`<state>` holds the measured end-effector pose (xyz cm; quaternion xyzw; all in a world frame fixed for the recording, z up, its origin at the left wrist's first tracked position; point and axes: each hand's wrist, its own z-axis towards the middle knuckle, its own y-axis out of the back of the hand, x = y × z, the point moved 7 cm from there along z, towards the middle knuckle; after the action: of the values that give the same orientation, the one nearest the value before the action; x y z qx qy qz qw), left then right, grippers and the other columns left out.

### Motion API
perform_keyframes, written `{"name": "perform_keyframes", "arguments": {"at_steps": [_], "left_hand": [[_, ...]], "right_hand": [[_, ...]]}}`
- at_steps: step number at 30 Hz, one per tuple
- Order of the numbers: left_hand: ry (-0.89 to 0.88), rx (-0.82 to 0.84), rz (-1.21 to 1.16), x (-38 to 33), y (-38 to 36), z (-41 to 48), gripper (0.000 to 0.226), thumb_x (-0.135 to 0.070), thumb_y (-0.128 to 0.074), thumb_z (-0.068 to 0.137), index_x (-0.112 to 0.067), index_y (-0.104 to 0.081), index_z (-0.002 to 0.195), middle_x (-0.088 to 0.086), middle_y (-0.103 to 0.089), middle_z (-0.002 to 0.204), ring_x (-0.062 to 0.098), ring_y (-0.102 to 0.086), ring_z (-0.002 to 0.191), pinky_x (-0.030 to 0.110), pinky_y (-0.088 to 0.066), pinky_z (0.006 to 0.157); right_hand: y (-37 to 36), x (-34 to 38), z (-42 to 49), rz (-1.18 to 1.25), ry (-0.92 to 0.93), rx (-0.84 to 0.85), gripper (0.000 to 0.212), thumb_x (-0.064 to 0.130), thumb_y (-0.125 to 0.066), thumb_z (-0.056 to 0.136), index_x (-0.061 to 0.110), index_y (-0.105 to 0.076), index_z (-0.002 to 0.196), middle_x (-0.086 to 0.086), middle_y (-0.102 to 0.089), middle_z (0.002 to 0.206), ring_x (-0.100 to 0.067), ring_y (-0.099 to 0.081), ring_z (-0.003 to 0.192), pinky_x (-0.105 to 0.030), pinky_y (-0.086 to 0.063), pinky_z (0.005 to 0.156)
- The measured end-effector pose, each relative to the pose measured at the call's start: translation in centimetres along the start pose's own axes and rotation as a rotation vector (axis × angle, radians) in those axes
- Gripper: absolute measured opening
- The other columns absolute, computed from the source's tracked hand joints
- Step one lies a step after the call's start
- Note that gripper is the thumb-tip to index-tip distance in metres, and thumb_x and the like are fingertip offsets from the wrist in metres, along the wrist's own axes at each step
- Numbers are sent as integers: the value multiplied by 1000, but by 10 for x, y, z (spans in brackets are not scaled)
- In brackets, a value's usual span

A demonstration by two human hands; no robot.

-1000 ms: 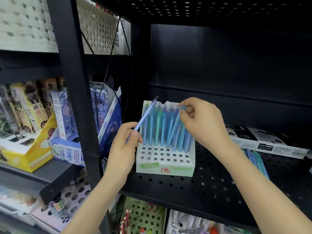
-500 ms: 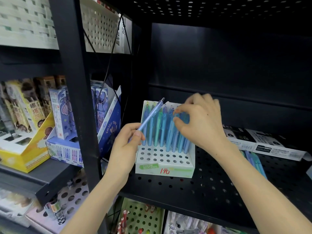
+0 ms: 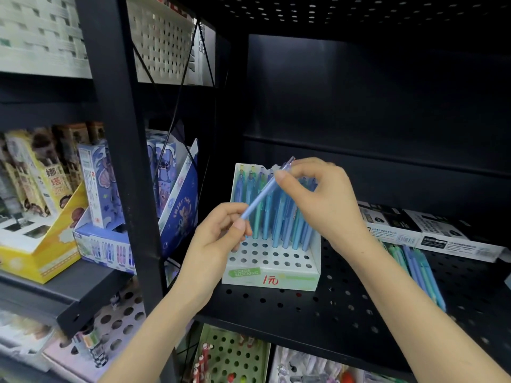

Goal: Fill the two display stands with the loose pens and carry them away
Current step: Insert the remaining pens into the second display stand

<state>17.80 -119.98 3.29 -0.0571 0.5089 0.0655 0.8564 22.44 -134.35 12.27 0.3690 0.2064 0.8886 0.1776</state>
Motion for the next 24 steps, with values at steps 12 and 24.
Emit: {"name": "perform_keyframes", "arguments": {"at_steps": [12,24], "left_hand": [[107,-86,368,33,13,-3,53,-23,-54,92,-40,-34,138,-17,-39,138,-4,-41,121,26,-35,102],[67,-64,474,33,6,-7,70,-20,-58,90,-55,-16,135,-24,-32,128,-7,-32,120,18,-25,96]], "right_hand": [[2,-1,3,-494,179,-77,25,37,-60,82,21,-68,66,-4,-56,127,-25,-41,125,-42,-12,108],[-31,-15,-2,-558,183,-59,19,37,-60,71,20,-68,65,-9,-60,122,-31,-46,122,-50,-13,109]]}}
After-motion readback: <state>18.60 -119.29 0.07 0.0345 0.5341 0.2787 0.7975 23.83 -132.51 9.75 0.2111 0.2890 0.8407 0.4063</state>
